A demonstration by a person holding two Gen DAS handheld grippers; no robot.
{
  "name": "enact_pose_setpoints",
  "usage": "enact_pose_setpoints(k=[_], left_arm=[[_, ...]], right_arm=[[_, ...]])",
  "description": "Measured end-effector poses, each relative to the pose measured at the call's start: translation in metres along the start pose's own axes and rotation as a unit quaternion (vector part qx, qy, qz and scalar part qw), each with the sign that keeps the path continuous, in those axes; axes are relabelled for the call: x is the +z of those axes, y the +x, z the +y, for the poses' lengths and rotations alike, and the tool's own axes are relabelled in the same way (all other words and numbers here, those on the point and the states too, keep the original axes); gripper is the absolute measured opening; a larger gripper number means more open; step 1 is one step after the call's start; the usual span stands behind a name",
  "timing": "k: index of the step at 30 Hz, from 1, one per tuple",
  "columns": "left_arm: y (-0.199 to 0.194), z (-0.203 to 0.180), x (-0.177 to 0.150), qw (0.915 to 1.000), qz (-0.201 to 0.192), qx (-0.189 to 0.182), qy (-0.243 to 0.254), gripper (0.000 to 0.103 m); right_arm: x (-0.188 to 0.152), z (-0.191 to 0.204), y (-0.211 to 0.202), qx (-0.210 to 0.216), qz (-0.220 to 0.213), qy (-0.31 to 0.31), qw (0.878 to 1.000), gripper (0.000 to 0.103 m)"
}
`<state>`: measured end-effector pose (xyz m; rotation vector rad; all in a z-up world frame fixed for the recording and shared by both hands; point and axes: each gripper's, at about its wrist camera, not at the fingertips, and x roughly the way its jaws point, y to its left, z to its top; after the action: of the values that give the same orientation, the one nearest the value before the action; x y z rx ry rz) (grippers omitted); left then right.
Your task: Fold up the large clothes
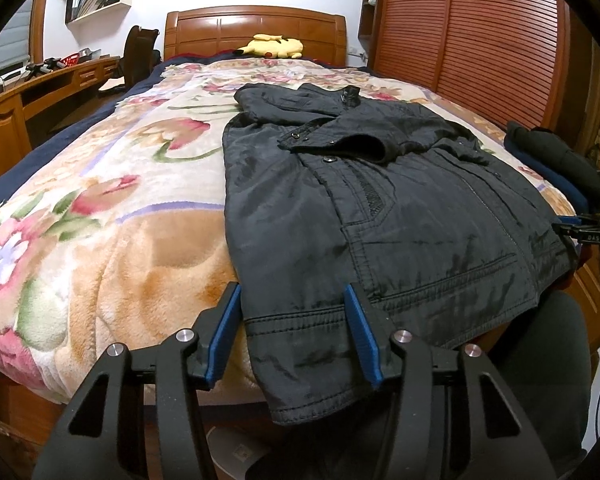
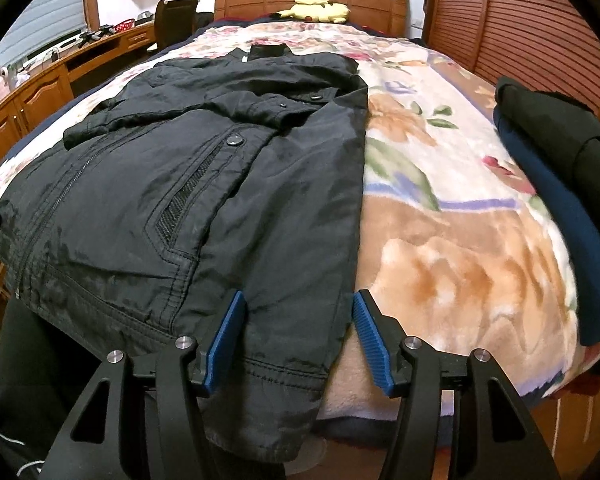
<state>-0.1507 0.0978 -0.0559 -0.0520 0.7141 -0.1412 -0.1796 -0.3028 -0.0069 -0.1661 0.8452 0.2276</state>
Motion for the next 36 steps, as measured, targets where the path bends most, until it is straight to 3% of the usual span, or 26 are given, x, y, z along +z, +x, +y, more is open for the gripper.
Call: enact_pose_setpoints(k=[13, 15, 18, 23, 26, 30, 36], left_arm=[[-0.004, -0.001, -0.010, 1.0000, 0.006, -0.008, -0.002, 0.052], [-0.007, -0.003, -0.011, 1.0000, 0.001, 0.000, 0.004, 0.043], [-0.015, -0.003, -0.007, 0.9999, -0.013, -0.002, 0.001, 0.015], [-0.029, -0.013, 0.005, 0.9991, -0.038, -0.001, 0.019, 0.008], [-0.035, -0.018, 0.012, 0.9982, -0.053, 0.002, 0.027, 0.008], [-0.034, -0.021, 0.020, 0.9978, -0.059, 0.001, 0.029, 0.008], [-0.041, -0.031, 0.027, 0.9956, -0.074, 0.010, 0.056, 0.006]], right_arm=[[-0.006, 0.003, -0.002, -0.009, 0.003, -0.011, 1.000, 0.060], [-0.007, 0.003, -0.003, -0.010, 0.002, -0.013, 1.000, 0.060], [-0.008, 0.002, -0.002, -0.007, 0.001, -0.010, 1.000, 0.060], [-0.009, 0.007, -0.004, -0.010, 0.003, -0.033, 0.999, 0.058], [-0.011, 0.008, -0.006, -0.001, 0.007, -0.038, 0.999, 0.053], [-0.013, 0.004, -0.009, 0.025, 0.008, -0.031, 0.999, 0.038], [-0.015, -0.005, -0.017, 0.044, -0.019, -0.007, 0.999, 0.022]])
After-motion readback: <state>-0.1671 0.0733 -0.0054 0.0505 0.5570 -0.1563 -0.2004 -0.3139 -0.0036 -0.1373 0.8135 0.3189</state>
